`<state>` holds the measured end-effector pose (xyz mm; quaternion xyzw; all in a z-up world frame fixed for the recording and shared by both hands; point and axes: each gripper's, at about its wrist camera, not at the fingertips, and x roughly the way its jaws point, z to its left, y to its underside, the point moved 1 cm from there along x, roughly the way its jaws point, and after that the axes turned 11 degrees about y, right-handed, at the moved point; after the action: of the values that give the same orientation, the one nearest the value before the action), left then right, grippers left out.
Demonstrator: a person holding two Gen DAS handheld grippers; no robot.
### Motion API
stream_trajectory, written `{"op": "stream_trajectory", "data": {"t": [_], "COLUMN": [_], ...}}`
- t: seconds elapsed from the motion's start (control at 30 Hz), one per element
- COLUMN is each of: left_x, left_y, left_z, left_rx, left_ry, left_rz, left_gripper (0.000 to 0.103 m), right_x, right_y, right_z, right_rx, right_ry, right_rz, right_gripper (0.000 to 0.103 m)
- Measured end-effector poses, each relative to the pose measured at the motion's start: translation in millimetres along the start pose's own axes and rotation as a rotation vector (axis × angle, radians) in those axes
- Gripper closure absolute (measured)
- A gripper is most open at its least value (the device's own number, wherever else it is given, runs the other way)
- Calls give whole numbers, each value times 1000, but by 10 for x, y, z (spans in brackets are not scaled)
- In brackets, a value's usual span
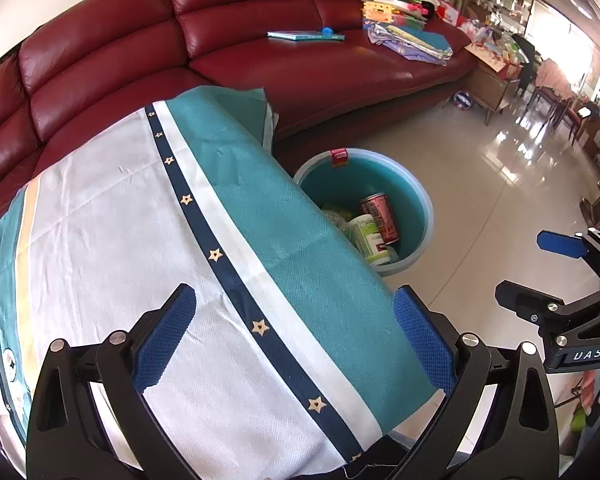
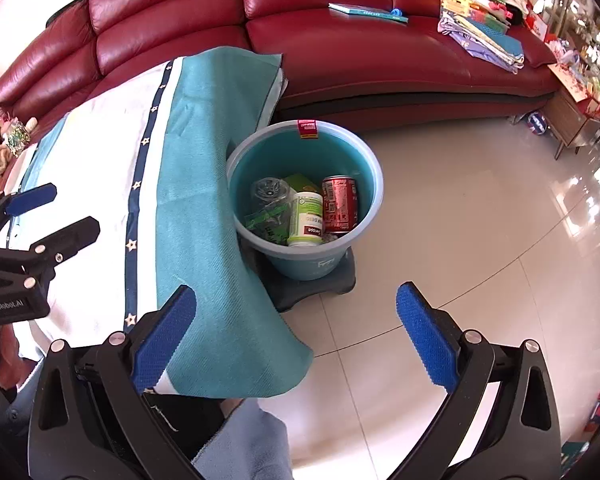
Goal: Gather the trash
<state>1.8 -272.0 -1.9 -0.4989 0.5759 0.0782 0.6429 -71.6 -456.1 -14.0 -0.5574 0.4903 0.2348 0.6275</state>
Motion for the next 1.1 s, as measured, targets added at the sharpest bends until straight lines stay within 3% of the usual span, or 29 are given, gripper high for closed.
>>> {"op": "stream_trajectory", "data": {"t": [0.43,0.97,1.1], "left_x": [-353,-234,-192], "left_y": [219,220,237], "left_z": [-22,-10,-5], "left_rx": [10,13,14], "left_ry": [-4,-18,9], "left_rz": [-42,-28,-36], "left_gripper": [4,4,4], "right_x": [-119,18,82], "right_y": [236,226,208], "right_z": [-19,81,93], "right_rx": [44,23,25], "right_ry": [12,4,3], "right_rz": [-3,28,38], "right_gripper": [7,7,7]}}
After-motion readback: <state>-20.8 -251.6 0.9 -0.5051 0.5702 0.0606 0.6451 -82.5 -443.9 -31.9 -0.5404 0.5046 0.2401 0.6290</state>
